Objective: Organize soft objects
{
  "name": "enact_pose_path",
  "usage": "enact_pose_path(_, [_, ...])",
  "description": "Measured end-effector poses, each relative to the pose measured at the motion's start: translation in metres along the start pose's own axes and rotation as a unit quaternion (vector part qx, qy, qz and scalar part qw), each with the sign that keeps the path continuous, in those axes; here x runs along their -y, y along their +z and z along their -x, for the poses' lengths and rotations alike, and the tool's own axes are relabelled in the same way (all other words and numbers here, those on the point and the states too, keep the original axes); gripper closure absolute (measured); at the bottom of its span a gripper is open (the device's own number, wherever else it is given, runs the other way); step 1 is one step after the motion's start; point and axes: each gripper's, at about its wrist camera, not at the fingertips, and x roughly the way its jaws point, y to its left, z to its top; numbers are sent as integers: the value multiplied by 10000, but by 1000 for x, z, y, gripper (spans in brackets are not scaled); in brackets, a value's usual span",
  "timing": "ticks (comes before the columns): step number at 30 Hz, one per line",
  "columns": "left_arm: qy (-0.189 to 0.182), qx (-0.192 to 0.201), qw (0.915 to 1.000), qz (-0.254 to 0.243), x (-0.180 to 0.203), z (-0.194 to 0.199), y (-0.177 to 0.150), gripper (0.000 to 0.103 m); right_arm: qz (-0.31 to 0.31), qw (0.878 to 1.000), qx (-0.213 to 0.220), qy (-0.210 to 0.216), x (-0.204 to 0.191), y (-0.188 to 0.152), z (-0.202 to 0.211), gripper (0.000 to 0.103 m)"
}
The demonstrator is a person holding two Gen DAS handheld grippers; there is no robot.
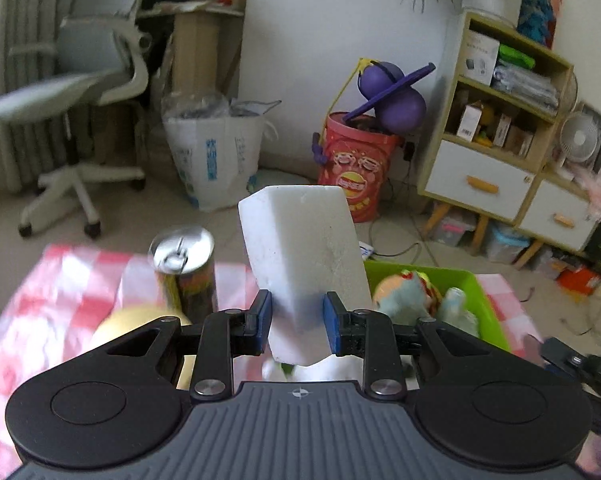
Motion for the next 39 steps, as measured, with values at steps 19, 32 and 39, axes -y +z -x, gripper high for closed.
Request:
enact_pose_path(19, [326, -349, 9956, -811, 23, -66, -6, 67, 36, 9992, -227, -321, 8, -2, -13, 72])
enact_pose_path(32, [203, -264, 9965, -772, 20, -40, -9, 54, -193, 9995, -265, -48, 7, 7, 7, 58])
enact_pose_path(39, [21, -136, 9978, -645, 11, -3, -11, 41, 249, 9991, -295, -150, -7, 10, 24, 54])
